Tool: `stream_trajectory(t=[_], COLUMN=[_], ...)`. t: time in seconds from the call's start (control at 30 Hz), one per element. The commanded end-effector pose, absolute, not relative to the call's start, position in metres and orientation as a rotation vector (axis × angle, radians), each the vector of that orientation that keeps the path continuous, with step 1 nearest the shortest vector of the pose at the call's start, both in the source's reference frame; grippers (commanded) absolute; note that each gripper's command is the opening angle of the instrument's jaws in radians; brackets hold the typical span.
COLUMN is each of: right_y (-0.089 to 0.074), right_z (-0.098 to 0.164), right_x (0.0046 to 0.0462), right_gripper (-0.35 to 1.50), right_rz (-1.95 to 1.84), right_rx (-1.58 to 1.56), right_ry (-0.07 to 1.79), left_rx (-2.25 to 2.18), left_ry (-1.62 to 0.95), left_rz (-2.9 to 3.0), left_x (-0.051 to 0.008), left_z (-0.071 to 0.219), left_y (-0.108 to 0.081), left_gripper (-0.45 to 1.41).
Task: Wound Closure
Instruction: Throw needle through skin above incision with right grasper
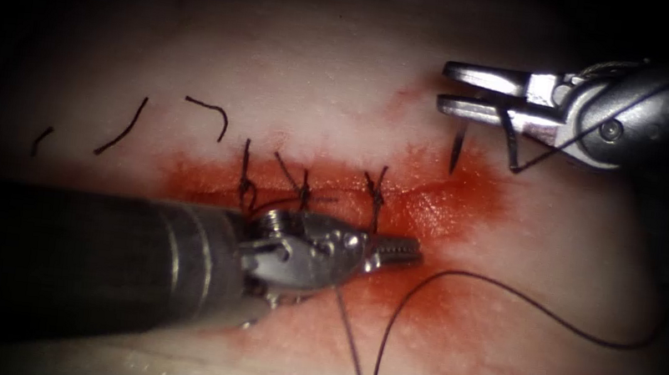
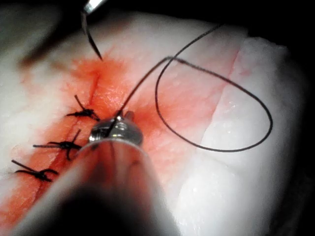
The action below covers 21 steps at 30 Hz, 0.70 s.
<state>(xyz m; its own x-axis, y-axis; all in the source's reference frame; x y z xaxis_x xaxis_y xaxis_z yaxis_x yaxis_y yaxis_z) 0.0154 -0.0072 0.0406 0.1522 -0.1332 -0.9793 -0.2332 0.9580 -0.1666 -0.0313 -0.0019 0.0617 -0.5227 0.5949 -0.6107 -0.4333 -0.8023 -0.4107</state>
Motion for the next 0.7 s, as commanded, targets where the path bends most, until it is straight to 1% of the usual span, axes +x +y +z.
stream_trajectory(t=[0.03, 0.13, 0.37, 0.47, 0.7], right_y=[-0.0072, -0.0073, -0.0064, -0.0062, -0.0068], right_z=[0.0419, 0.0431, 0.0451, 0.0457, 0.0467], right_x=[0.0165, 0.0167, 0.0165, 0.0164, 0.0167], right_gripper=[-0.35, -0.35, -0.35, -0.35, -0.35], right_rz=[0.07, 0.059, 0.068, 0.065, 0.053], right_rx=[-0.32, -0.331, -0.382, -0.387, -0.402], right_ry=[1.432, 1.432, 1.456, 1.453, 1.451], left_rx=[-1.031, -1.033, -1.026, -1.024, -1.019], left_ry=[-0.276, -0.279, -0.281, -0.281, -0.279], left_rz=[2.302, 2.304, 2.306, 2.303, 2.301], left_x=[-0.0317, -0.0314, -0.031, -0.031, -0.0309], left_z=[0.0622, 0.062, 0.0616, 0.0615, 0.0615], left_y=[-0.0019, -0.0022, -0.0026, -0.0025, -0.0024], left_gripper=[-0.06, -0.01, 0.0, 0.07, 0.07])
